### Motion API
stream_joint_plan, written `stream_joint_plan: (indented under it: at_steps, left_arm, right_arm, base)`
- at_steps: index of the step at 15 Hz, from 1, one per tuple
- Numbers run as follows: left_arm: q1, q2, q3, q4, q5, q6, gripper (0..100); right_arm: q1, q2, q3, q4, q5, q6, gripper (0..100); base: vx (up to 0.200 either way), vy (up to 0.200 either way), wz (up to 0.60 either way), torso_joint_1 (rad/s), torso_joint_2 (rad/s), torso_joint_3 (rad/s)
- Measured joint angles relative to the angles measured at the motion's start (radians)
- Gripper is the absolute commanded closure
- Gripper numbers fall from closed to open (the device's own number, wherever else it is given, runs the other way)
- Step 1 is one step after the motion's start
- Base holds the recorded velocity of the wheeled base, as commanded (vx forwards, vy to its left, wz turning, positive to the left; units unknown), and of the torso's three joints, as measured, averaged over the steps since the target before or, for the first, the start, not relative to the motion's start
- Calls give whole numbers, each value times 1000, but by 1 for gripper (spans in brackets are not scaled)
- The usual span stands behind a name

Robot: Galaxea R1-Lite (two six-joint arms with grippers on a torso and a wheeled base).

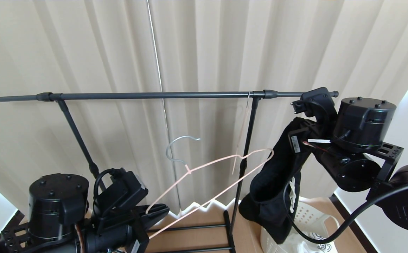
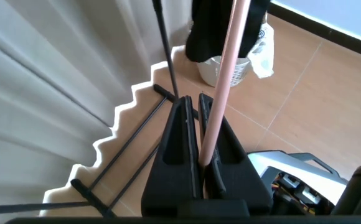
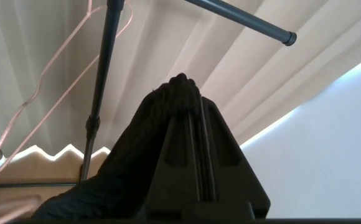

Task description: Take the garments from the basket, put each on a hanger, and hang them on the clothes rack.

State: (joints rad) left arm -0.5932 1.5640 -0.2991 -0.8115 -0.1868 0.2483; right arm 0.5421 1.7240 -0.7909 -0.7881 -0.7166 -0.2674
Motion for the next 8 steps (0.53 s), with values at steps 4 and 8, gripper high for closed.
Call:
stream_joint_plan:
  at_steps: [4, 8]
  left_arm:
    - [-60, 51, -47, 0, 5, -5, 100]
    - [-81, 110, -110, -1, 26, -21, 100]
  right_arm:
    - [16, 10, -3, -4, 0, 1, 100]
    - [46, 11, -2, -4, -18, 2, 100]
  base:
    - [0, 0, 0, 0, 0, 0]
    - [0, 0, 0, 0, 0, 0]
